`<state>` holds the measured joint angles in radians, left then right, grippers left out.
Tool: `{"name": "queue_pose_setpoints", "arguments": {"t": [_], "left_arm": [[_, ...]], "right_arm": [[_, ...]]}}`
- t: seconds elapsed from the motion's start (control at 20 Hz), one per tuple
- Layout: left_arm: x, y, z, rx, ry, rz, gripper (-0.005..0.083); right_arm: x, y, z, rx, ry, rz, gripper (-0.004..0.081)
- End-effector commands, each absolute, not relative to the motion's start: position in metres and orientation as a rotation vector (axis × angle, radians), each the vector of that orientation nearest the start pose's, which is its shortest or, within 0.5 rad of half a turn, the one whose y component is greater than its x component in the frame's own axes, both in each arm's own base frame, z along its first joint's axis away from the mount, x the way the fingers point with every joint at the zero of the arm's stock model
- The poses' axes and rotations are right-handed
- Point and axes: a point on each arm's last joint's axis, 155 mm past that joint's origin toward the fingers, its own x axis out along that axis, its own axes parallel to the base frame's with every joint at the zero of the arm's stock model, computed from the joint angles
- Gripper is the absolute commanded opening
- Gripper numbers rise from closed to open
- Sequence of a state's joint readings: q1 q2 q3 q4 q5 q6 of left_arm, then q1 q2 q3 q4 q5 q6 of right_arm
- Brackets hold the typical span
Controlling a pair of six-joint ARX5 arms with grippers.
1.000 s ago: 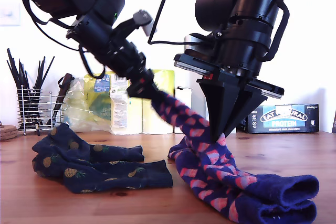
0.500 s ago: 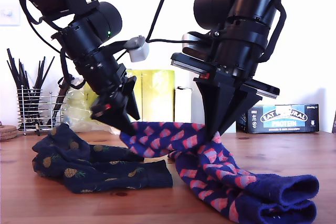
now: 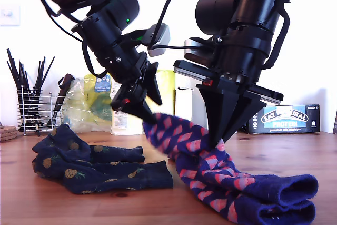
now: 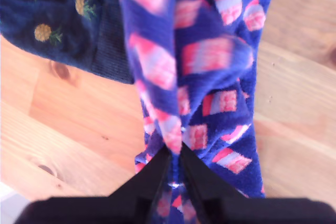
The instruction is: Pair up the socks based on colour and pattern, by placing each sock on top of its pair
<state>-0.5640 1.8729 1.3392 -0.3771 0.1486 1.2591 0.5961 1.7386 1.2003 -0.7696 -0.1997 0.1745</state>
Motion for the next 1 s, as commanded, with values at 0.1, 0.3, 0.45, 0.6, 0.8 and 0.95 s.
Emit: {"name": "queue_pose_setpoints", "arguments": {"t": [0.1, 0.3, 0.45, 0.6, 0.8, 0.95], "left_arm": [[0.375, -0.283, 0.078, 1.178, 0.583, -1.201, 0.0496], [0.367, -0.271, 0.090, 1.092, 0.758, -1.121, 0.0495], [0.385, -0.244, 0.103, 1.024, 0.875, -0.919, 0.0463], [0.383, -0.216, 0.102, 0.952, 0.998, -0.833, 0.0253], [0.370, -0.190, 0.095, 0.843, 1.143, -0.781, -0.0019], [0.372, -0.181, 0.098, 0.803, 1.159, -0.745, -0.0019]], "right_arm": [[0.288, 0.229, 0.036, -0.130, 1.384, 0.547, -0.0013], [0.296, 0.228, 0.037, -0.118, 1.360, 0.543, -0.0013], [0.298, 0.227, 0.026, -0.081, 1.368, 0.512, -0.0013], [0.288, 0.221, -0.008, -0.046, 1.413, 0.467, -0.0013], [0.279, 0.211, -0.039, 0.013, 1.438, 0.393, -0.0013], [0.266, 0.196, -0.051, 0.038, 1.487, 0.314, -0.0013]]}}
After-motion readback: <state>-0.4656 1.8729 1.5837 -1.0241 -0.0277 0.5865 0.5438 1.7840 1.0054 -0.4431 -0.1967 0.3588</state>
